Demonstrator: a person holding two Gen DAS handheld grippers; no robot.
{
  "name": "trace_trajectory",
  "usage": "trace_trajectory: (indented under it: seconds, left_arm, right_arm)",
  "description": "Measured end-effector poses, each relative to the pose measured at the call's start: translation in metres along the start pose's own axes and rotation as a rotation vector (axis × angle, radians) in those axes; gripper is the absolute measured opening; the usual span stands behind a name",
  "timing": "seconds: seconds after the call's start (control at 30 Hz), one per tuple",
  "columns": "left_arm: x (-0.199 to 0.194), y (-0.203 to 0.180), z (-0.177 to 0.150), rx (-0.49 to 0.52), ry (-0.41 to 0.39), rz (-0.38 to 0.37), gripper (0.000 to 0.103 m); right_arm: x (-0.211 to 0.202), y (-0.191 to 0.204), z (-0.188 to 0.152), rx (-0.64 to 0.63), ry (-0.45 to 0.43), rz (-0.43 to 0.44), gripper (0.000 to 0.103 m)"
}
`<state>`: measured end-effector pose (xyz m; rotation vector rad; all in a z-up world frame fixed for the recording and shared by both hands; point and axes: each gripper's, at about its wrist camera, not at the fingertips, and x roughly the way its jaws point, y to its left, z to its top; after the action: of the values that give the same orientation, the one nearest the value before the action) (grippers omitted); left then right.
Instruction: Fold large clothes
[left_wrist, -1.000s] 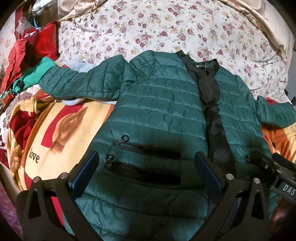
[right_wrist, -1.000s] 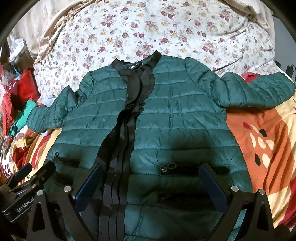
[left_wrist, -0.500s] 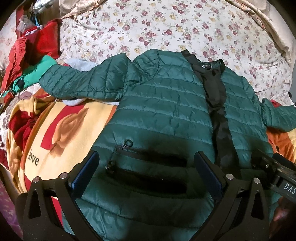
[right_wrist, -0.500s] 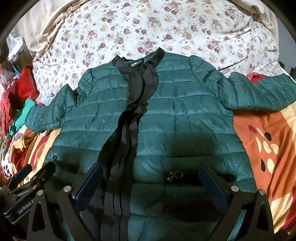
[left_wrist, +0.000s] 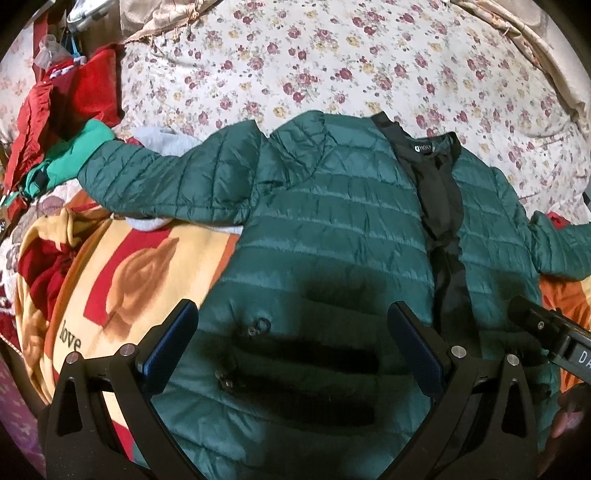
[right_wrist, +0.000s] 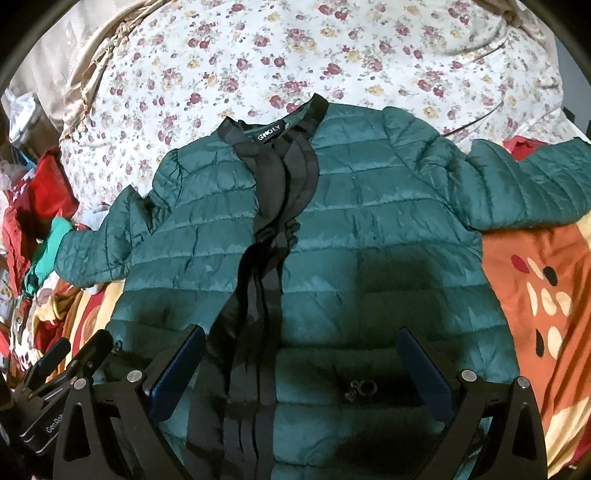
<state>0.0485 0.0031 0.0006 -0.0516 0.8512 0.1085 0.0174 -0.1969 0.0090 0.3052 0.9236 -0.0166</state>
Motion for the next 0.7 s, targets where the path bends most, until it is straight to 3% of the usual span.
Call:
trace_trajectory:
  seconds: [0.7]
  left_arm:
    - [0.021, 0.011, 0.068, -0.070, -0.022, 0.014, 0.102]
  right_arm:
    - [0.012, 0.017, 0.086, -0.025, -0.086, 0.059, 0.103]
